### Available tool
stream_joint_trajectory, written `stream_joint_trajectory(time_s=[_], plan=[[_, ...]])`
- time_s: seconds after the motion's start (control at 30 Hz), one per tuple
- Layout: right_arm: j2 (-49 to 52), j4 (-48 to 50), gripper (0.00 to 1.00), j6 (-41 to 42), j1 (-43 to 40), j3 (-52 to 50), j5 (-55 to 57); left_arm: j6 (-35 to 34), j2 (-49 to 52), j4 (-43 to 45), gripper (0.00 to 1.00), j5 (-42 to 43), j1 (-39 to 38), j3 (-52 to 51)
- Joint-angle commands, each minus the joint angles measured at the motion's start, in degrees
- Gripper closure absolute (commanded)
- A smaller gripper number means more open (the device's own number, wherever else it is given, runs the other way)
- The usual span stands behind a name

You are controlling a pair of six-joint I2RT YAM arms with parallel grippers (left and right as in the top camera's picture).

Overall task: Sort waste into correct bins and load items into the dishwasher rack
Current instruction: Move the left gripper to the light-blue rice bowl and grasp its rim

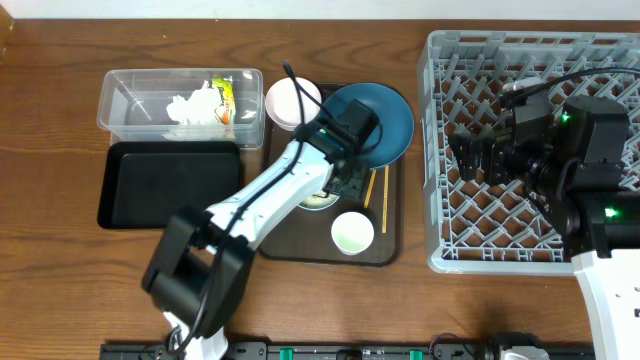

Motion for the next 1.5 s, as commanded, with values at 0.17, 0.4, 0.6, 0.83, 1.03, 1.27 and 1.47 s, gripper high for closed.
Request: stream_joint_trajectory(time_s=[0.17,0.4,0.6,0.83,1.03,1.27,1.47], plan=[[0.0,0.0,0.01,1.1,-0.2,1.1,-0.8,0.2,4.7,0.4,0.46,-1.6,-1.6,-0.5],[0.0,0.4,0.01,1.1,-0.2,1.1,-0.5,0.2,4.9,1.1,0.64,-2.2,-1.5,-0.5],[0.0,0.4,0.01,1.1,-0.2,1.1,-0.6,0.2,4.9,0.5,0.74,-4.0,-1.5,-0.5],[0.0,0.6,0.01,1.1,-0.2,1.1,-0.6,0.2,5.0,-0.1,0.75,-8.5,-1.5,-0.5],[0.0,0.6,0.01,1.1,-0.2,1.1,-0.6,0.1,6.5,0.3,0.75,-8.4,-1.5,-0.5],[0.0,0.6,0.01,1.1,-0.2,1.1,-0.6,0.2,6.6,0.3,0.92,-8.4,-1.5,-0.5],[0.0,0.5,0.01,1.2,-0.2,1.1,-0.8,0.1,5.4,0.1,0.94,-8.5,-1.5,-0.5]])
